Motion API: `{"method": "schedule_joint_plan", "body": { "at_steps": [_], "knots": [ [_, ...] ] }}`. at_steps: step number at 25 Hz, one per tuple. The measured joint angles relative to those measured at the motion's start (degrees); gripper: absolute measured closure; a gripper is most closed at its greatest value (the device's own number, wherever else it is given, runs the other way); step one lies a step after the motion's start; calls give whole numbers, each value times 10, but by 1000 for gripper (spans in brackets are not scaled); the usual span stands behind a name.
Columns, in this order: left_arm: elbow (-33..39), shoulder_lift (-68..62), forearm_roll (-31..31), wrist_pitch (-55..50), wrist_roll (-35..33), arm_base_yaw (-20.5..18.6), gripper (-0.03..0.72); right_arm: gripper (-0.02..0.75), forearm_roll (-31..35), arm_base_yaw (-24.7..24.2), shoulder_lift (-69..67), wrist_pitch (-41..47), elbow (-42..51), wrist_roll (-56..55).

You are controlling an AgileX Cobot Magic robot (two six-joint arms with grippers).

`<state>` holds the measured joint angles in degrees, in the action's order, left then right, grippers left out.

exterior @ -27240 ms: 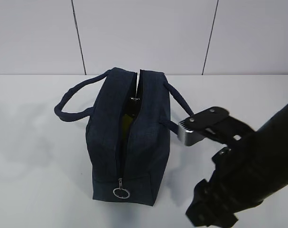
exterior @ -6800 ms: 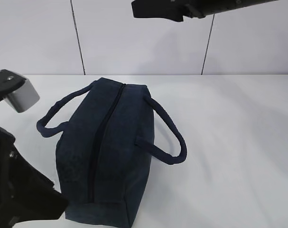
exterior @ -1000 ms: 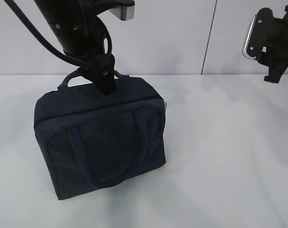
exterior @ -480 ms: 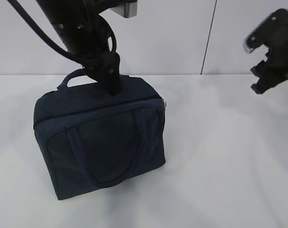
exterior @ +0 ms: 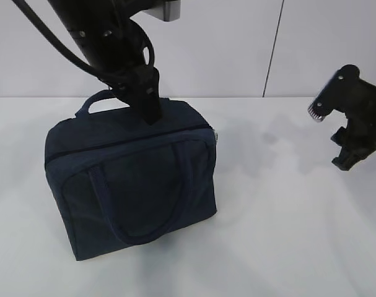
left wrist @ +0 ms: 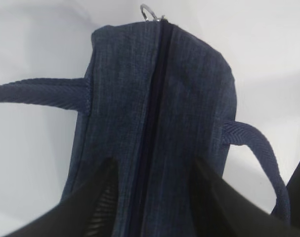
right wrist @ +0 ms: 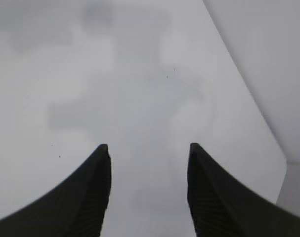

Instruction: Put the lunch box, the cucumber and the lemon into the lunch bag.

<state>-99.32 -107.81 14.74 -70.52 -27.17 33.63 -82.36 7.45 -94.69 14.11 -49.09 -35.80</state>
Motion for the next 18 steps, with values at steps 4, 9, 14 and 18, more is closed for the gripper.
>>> {"method": "schedule_joint_plan", "body": {
  "at_steps": [4, 9, 14, 18],
  "knots": [
    [0, 0, 5, 0, 0, 0, 356, 374, 136, 13, 16, 55, 0, 47],
    [0, 0, 21, 0, 1, 0, 360, 374, 367, 63, 20, 156, -11, 198],
    [0, 0, 26, 0, 19, 0, 362, 374, 516, 82, 20, 251, -47, 282],
    [0, 1, 26, 0, 48, 0, 362, 409, 606, 84, 20, 356, -104, 343]
  ]
}}
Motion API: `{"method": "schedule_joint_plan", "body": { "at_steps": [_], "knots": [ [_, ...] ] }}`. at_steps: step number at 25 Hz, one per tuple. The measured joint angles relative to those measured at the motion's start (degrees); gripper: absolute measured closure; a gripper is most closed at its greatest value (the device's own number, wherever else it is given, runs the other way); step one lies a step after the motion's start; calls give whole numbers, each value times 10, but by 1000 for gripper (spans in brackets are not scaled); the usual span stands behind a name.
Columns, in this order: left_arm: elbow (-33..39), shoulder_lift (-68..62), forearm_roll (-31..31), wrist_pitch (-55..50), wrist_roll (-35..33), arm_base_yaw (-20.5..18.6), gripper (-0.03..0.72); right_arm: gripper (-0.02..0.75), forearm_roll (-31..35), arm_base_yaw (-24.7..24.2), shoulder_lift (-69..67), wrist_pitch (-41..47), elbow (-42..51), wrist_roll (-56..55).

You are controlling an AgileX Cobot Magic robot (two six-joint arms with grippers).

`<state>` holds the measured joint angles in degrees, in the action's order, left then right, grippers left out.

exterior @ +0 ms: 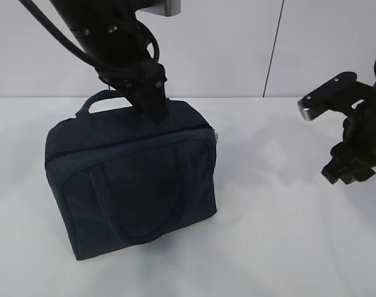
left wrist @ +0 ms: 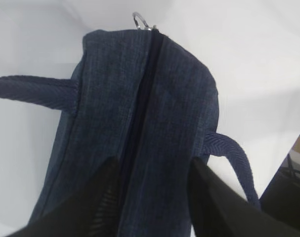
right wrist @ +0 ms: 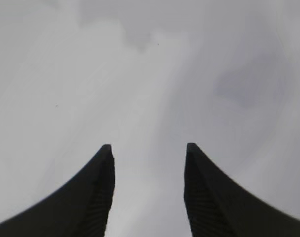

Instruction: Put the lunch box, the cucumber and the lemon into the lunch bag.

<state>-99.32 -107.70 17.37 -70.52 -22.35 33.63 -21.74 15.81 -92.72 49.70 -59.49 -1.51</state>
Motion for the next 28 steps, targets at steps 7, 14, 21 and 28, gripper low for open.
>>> {"method": "schedule_joint_plan", "body": {
  "at_steps": [7, 14, 21, 28],
  "knots": [
    [0, 16, -34, 0, 81, 0, 362, 468, 133, 0, 0, 79, -92, 42],
    [0, 67, -49, -2, 146, 0, 362, 471, 210, 0, 1, 99, -114, 54],
    [112, 118, -47, -2, 158, 0, 362, 471, 287, 0, 26, 86, -117, 103],
    [160, 194, -47, -2, 174, 0, 362, 471, 370, 0, 29, 68, -117, 143]
  ]
}}
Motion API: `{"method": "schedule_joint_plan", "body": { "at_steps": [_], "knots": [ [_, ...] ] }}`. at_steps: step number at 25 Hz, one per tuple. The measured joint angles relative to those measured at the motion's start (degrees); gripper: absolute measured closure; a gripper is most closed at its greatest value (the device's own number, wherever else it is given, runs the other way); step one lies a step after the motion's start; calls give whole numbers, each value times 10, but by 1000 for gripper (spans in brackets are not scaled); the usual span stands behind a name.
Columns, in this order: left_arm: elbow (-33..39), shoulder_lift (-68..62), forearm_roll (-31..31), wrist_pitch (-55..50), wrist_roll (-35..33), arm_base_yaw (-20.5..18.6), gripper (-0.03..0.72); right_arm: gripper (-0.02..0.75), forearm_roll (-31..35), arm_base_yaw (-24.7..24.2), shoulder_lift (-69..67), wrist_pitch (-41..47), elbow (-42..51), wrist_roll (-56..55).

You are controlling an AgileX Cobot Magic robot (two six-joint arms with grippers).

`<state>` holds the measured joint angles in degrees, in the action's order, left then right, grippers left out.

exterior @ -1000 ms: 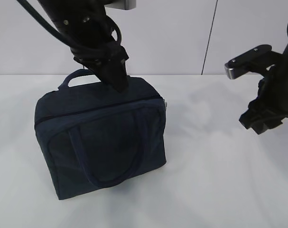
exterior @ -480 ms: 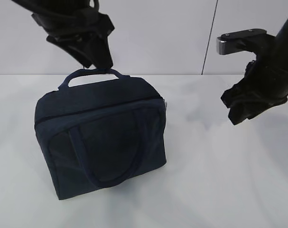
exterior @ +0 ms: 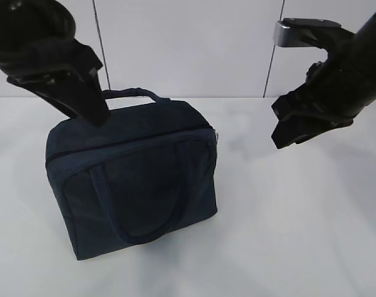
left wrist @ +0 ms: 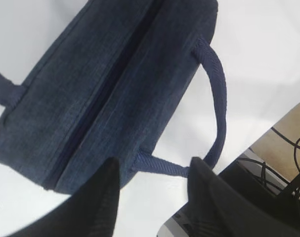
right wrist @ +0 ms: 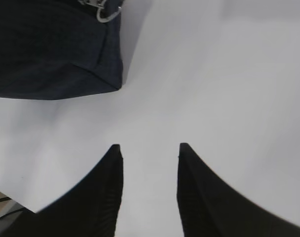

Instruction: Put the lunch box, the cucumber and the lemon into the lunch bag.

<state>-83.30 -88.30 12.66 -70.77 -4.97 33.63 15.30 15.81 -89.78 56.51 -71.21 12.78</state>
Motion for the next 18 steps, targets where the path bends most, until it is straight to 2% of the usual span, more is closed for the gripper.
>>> {"method": "schedule_joint_plan", "body": {
  "at_steps": [5, 9, 13, 18],
  "knots": [
    [43, 37, 0, 0, 15, 0, 362, 471, 56, -11, 0, -5, 0, 21],
    [82, 57, 3, 0, 19, 0, 363, 471, 141, -43, 0, -13, 0, 55],
    [88, 59, 8, 0, 20, 0, 363, 471, 228, -64, 0, -38, 0, 82],
    [88, 59, 8, 0, 20, 0, 363, 471, 245, -65, 0, -54, 0, 86]
  ]
}}
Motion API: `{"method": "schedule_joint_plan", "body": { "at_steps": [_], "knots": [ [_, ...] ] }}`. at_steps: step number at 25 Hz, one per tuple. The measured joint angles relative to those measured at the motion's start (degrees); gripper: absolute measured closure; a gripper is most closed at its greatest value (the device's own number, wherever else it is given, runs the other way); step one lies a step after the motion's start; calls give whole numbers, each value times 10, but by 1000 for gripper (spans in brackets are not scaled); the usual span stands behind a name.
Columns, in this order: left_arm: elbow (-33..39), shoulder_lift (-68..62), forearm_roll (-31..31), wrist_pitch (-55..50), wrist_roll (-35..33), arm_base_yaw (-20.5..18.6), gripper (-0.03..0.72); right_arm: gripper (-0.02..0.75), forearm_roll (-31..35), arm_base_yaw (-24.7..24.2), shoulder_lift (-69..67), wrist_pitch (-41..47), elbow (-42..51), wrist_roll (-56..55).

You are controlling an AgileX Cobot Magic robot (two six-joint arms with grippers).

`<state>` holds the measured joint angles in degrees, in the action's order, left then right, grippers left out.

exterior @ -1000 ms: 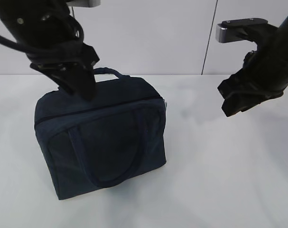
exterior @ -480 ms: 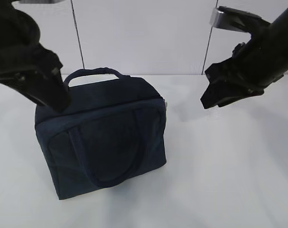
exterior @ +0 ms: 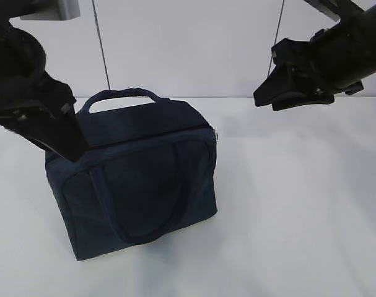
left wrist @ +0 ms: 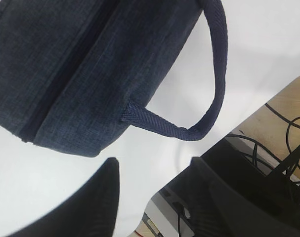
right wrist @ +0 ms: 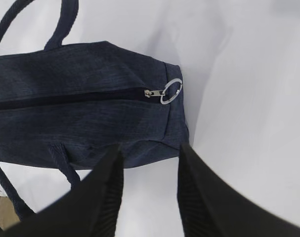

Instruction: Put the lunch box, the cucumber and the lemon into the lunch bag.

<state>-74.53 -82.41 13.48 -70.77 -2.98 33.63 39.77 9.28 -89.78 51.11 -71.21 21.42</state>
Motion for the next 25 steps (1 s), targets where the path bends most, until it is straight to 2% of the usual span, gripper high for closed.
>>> {"method": "schedule_joint_plan", "body": {
  "at_steps": [4, 6, 10, 12, 17, 25],
  "knots": [
    [0, -2, -6, 0, -6, 0, 358, 471, -16, 0, 0, -1, 0, 0],
    [0, -11, -8, 0, -12, 0, 333, 471, -17, 0, 0, 2, 0, 0],
    [-14, -35, -7, 0, -17, 4, 206, 472, -18, 0, 0, 4, 0, 0],
    [-36, -52, -8, 0, -33, 17, 173, 472, -23, 0, 0, 6, 0, 0],
    [-85, -118, -25, 0, -59, 52, 158, 472, -26, 0, 0, 11, 0, 1],
    [-124, -193, -87, 2, -104, 56, 162, 472, -38, 0, 0, 20, 0, 1]
  ]
}}
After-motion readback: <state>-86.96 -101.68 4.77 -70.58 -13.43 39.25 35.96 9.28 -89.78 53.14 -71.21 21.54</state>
